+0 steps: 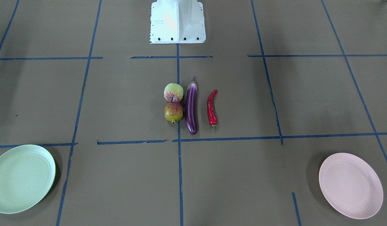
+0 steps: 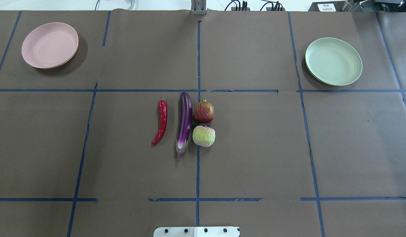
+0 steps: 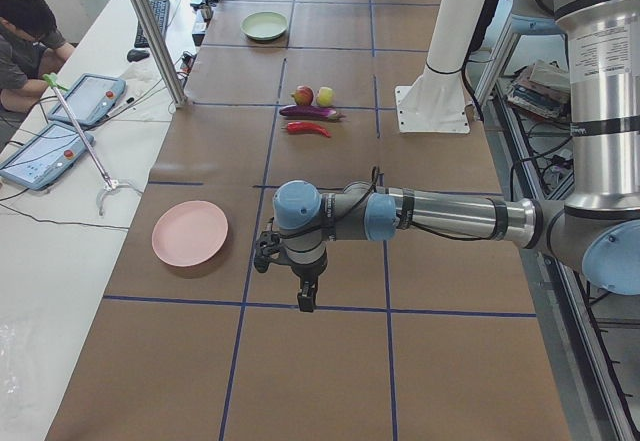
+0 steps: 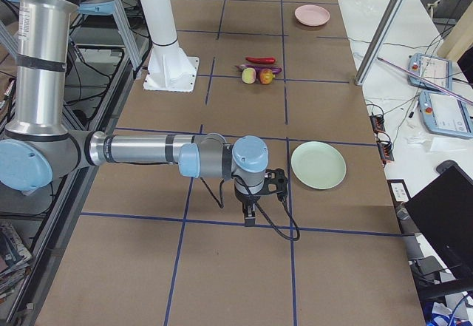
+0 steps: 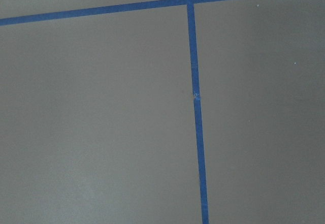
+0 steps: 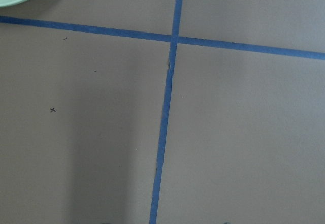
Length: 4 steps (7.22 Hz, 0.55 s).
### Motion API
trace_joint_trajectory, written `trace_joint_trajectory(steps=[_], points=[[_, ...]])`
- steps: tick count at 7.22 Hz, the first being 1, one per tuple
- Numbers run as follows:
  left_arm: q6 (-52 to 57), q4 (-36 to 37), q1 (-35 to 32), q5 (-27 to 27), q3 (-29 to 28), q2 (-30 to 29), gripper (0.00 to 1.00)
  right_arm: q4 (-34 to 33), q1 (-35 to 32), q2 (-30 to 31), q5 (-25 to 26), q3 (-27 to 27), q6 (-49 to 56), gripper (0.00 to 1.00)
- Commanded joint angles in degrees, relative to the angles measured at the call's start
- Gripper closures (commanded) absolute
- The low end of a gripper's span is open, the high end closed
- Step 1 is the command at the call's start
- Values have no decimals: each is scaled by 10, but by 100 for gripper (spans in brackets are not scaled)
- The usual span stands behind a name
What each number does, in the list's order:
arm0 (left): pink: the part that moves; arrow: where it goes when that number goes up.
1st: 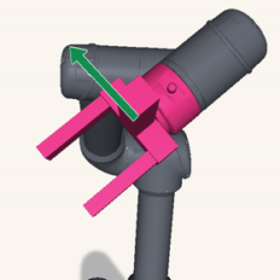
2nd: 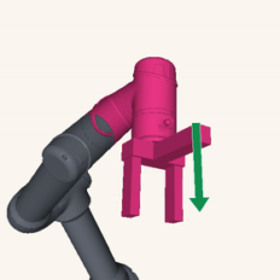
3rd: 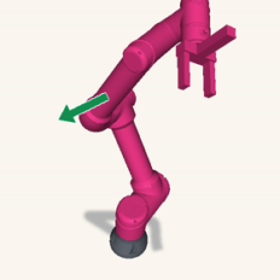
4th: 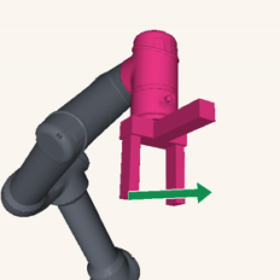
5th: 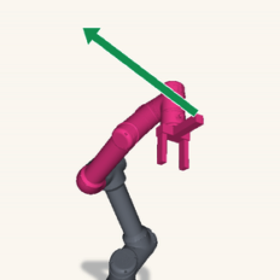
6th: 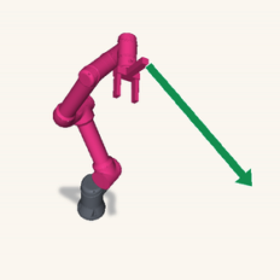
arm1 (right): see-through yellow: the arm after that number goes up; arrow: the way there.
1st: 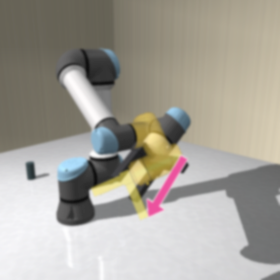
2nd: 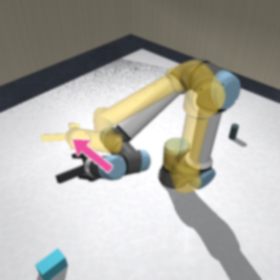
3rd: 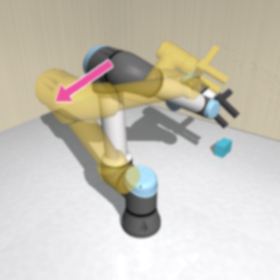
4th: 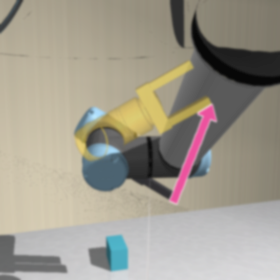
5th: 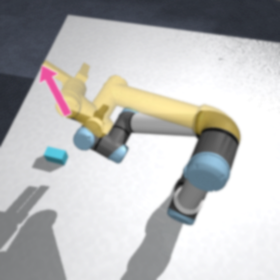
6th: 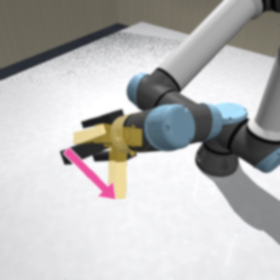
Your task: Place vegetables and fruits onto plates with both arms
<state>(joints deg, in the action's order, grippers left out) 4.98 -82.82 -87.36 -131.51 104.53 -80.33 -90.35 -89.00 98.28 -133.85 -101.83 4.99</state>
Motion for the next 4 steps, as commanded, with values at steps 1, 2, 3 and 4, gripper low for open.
trace_joint_trajectory(steps=[1,2,3,4], points=[[0,-1,1,-1,2,0,0,28,52,-44,-1,-1,-50,0],[0,-1,2,-2,2,0,0,29,82,-93,-2,-3,-75,0],[0,-1,2,-2,2,-1,0,29,122,-128,-4,-13,-81,0],[-1,-2,2,-2,2,0,0,29,160,-165,-1,-30,-109,0]])
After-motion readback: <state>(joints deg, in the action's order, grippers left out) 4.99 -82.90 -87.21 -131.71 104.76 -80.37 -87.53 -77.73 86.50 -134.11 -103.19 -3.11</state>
